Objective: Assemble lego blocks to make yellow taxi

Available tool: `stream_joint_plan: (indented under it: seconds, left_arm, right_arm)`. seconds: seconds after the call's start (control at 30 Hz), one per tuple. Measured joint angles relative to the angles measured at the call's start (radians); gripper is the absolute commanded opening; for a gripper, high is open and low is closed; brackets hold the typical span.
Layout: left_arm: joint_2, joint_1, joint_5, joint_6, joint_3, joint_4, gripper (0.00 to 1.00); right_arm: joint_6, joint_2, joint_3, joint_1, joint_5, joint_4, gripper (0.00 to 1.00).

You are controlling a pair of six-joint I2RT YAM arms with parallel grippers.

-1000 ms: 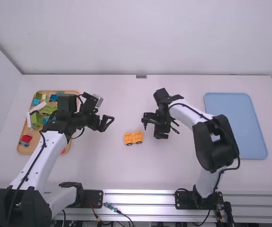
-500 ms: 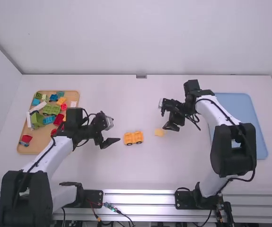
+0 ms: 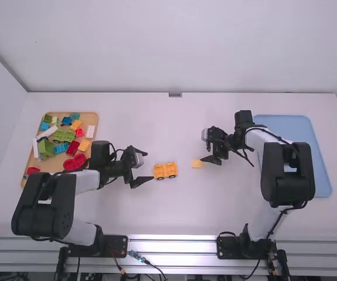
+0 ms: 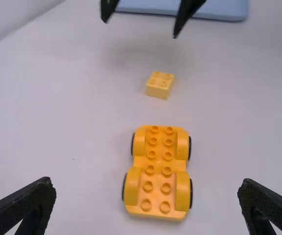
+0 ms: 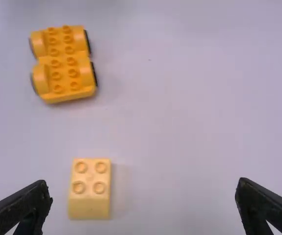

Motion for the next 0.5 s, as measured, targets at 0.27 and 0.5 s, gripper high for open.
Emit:
stream_joint_plan:
  seconds: [0.27,0.5]
  left_arm:
    - [0.105,-0.082,-0.007,0.151,0.116,-0.204,0.99]
    - [0.132,-0.13,-0.041,0.155,0.126,-0.139,0.99]
  right_arm:
    - [0.183,0.0,-0.108,0.087,0.042,0.221,0.99]
    - [0.205,0.0,-0.176,0.143,0.119,0.355,0.99]
